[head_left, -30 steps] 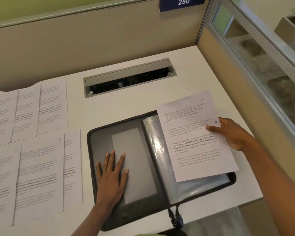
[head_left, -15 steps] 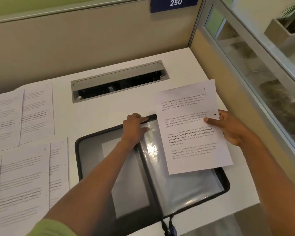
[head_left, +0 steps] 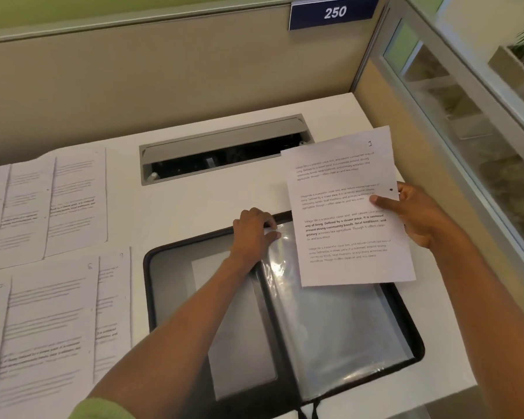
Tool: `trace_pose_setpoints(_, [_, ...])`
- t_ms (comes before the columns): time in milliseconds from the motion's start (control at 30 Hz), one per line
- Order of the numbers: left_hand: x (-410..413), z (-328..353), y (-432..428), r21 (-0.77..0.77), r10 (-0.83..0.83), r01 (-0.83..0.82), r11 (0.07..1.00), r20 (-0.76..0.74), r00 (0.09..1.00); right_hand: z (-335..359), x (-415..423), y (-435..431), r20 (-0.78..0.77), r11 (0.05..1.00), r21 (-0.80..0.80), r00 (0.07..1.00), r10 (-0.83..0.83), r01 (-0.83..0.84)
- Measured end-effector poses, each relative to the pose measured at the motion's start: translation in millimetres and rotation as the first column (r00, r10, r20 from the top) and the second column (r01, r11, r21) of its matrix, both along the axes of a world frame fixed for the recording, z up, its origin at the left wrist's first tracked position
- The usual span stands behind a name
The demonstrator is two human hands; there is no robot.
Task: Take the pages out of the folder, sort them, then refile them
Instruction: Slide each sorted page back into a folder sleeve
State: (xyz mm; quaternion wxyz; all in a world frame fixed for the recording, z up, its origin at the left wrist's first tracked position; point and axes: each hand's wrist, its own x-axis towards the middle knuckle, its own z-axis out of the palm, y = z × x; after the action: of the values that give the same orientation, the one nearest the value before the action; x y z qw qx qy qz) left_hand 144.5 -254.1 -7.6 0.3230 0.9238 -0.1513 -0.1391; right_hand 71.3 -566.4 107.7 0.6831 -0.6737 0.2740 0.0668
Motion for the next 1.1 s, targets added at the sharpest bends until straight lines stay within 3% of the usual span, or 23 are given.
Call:
trace_pose_setpoints(267, [-0.6, -4.6, 2.8, -0.085, -0.026, 0.028, 0.996, 0.030, 0.999, 22.2, 25.0, -8.0, 0.113, 0.988, -0.149, 0.993, -0.019, 0.036])
trace_pose_setpoints(433, [-3.3, -5.0, 6.9, -0.079, -0.088, 0.103, 0.991, 0.178, 0.980, 34.2, 38.7, -4.0, 0.213, 0.974, -0.225, 0.977, 0.015, 0.034])
trace_pose_setpoints(567, [-8.8, -11.8, 11.4, 0.013, -0.180, 0.194, 0.981, 0.438, 0.881, 39.4, 46.8, -0.6, 0.255, 0.964, -0.265, 0.966, 0.048, 0.022])
trace_pose_setpoints(700, [-16.0, -22.2, 12.4, 0.017, -0.121, 0.134, 0.991, 0.548, 0.828, 48.7, 50.7, 5.9, 0.274, 0.954, -0.298, 0.960, 0.064, 0.021])
trace_pose_setpoints(933, [-20.2, -18.0, 7.2, -0.018, -0.050, 0.066, 0.998, 0.473, 0.880, 67.3, 56.1, 20.0, 0.328, 0.912, -0.410, 0.936, 0.126, 0.021])
trace_pose_setpoints(1100, [-18.1, -3.9, 3.2, -0.042, -0.116, 0.129, 0.991, 0.238, 0.964, 81.2, 70.1, 35.8, 0.322, 0.876, -0.479, 0.916, 0.238, -0.060])
